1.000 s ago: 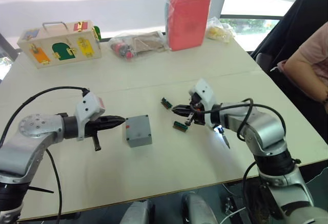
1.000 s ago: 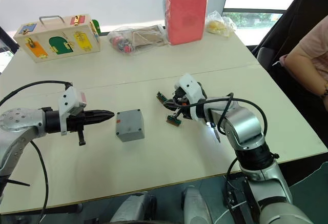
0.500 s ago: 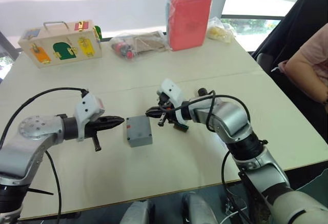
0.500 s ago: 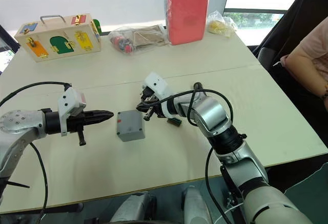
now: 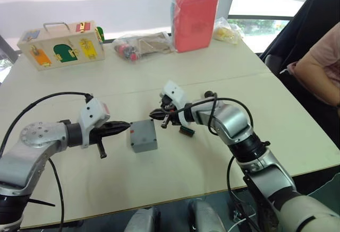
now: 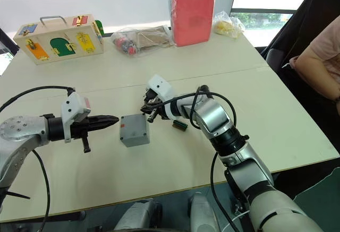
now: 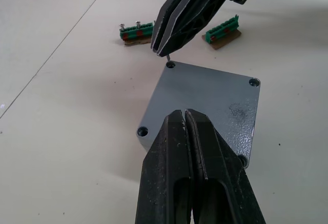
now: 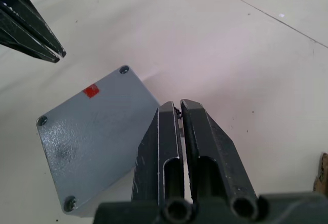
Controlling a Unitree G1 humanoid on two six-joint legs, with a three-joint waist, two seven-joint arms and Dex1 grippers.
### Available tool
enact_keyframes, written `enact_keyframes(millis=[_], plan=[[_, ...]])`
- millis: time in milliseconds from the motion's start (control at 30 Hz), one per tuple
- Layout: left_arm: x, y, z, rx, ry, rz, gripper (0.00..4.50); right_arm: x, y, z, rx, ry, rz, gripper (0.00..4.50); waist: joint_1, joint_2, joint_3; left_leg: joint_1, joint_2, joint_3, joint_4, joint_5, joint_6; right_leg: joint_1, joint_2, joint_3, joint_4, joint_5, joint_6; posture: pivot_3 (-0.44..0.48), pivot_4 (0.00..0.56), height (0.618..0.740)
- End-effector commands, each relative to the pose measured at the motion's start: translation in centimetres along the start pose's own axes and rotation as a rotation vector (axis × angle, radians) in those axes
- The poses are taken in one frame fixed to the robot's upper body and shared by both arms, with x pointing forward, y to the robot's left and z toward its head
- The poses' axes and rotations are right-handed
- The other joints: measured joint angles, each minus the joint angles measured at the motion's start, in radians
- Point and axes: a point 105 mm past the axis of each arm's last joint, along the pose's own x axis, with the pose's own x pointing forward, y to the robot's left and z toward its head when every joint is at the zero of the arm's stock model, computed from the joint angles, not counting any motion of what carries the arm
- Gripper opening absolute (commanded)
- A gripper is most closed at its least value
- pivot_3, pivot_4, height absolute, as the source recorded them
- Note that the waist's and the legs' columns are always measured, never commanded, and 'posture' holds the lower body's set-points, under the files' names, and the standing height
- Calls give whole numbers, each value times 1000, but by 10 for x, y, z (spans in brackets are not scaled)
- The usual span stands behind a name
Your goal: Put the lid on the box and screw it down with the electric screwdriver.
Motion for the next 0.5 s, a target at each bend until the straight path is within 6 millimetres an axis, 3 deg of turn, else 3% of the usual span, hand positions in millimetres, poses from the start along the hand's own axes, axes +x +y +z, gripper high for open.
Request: enact_keyframes(millis=[33,500], plan=[[-4,0,10,30,-24,13,0,-6,-1,23,-50,-60,-2,94,0,0,0,0,0,0,0,0,0,0,0,0,0,0,0,0,150,740],[-4,2,10,32,-23,15,0,-1,5,6,-30,-18,14,94,1,0,0,0,0,0,0,0,0,0,0,0,0,0,0,0,150,740]])
